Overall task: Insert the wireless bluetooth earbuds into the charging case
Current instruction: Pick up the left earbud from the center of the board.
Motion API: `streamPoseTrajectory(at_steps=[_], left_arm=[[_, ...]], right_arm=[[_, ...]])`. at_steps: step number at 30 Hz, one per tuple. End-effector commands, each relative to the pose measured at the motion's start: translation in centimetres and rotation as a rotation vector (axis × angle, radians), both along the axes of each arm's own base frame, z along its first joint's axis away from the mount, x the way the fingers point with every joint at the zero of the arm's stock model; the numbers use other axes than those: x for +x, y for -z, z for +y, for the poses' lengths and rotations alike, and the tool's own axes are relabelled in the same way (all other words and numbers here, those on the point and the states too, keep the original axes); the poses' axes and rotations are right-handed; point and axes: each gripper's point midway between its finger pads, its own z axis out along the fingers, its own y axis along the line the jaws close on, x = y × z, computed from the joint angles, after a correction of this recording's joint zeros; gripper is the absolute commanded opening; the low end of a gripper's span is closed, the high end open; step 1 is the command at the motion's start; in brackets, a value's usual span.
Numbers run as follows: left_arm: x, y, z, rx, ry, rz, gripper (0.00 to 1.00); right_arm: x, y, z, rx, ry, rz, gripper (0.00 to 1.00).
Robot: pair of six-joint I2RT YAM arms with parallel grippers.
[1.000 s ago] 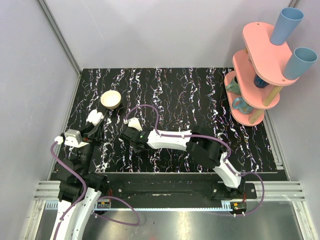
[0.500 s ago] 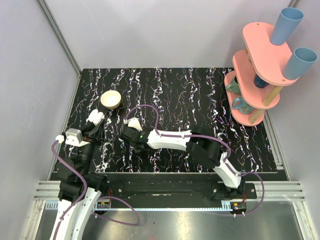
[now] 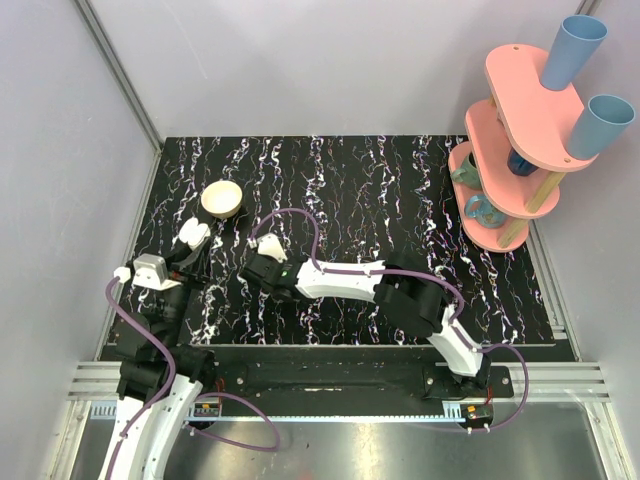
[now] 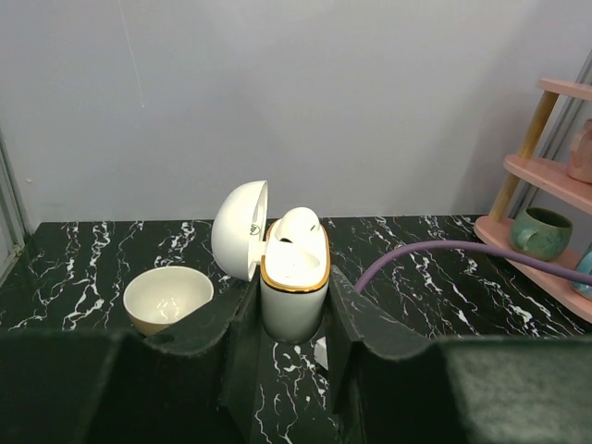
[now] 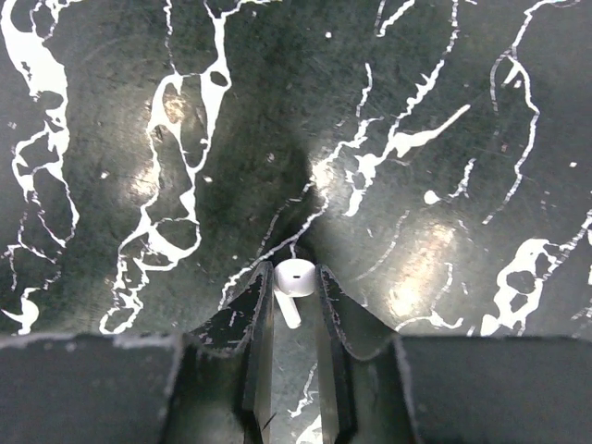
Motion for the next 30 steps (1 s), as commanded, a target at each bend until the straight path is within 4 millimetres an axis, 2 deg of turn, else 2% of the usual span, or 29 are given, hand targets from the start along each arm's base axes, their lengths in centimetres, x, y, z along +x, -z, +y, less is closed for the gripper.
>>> streamPoseTrajectory(at_steps=[1,3,4,6,7,9,10,12,13,14,15,17,18,21,22,24,28,30], left_arm=[[-0.1,-1.3,-0.3,-0.012,0.019,-0.034,0.00],[0.1,-1.2,-0.4,-0.013,0.024,-0.026,0.00],[0.0,-1.3,-0.9,-0.008,0.049,-0.029,0.00],[0.1,-0.9,-1.4,-0.008,0.075,-0.016,0.00],[0.0,-1.6,-1.6,-0.019,0.085,-0.037,0.00],[0.0,-1.6,-2.1,-0.049,0.119,-0.035,0.00],[0.0,-1.9,-2.6,-0.055,0.145,-0.046,0.00],[0.2,-1.9,-3.3,-0.090,0.186,-0.041,0.00],[0.2,-2.3,-3.8,-0.101,0.216,-0.060,0.00],[0.2,-2.2,-4.2,-0.124,0.244,-0.057,0.00],[0.2,-2.4,-4.6,-0.127,0.266,-0.063,0.00],[0.4,-2.9,-5.4,-0.140,0.315,-0.075,0.00],[0.4,-3.1,-5.7,-0.137,0.331,-0.083,0.00],[0.4,-3.7,-6.8,-0.129,0.393,-0.123,0.00],[0.2,-4.5,-7.2,-0.127,0.420,-0.166,0.00],[0.2,-4.6,-7.8,-0.139,0.455,-0.179,0.00],[0.1,-5.4,-9.8,-0.149,0.556,-0.209,0.00],[-0.1,-6.0,-10.5,-0.141,0.578,-0.225,0.00]], right_arm=[[1.7,-7.5,-0.4,0.086,0.025,-0.156,0.20],[2.2,-9.8,-0.3,0.135,0.025,-0.208,0.20],[2.5,-11.8,-0.9,0.161,0.041,-0.247,0.20],[3.0,-14.4,-1.0,0.212,0.049,-0.307,0.20],[3.2,-16.4,-2.0,0.239,0.070,-0.349,0.20],[3.6,-19.3,-2.4,0.306,0.078,-0.415,0.20],[3.7,-21.9,-3.1,0.382,0.099,-0.467,0.20],[3.8,-24.6,-4.1,0.437,0.110,-0.528,0.19],[3.7,-27.5,-5.1,0.525,0.135,-0.582,0.19],[3.7,-29.0,-5.7,0.567,0.141,-0.615,0.19],[3.4,-32.0,-7.1,0.628,0.148,-0.667,0.18],[3.1,-34.2,-8.4,0.711,0.157,-0.738,0.17],[2.6,-36.3,-9.5,0.769,0.164,-0.770,0.17],[1.8,-39.8,-11.1,0.896,0.162,-0.833,0.17],[1.6,-40.7,-11.3,0.938,0.161,-0.847,0.17],[0.6,-42.5,-11.7,1.021,0.124,-0.864,0.16],[-1.4,-44.6,-11.7,1.196,0.006,-0.954,0.17],[-2.1,-45.1,-11.3,1.209,-0.059,-0.992,0.17]])
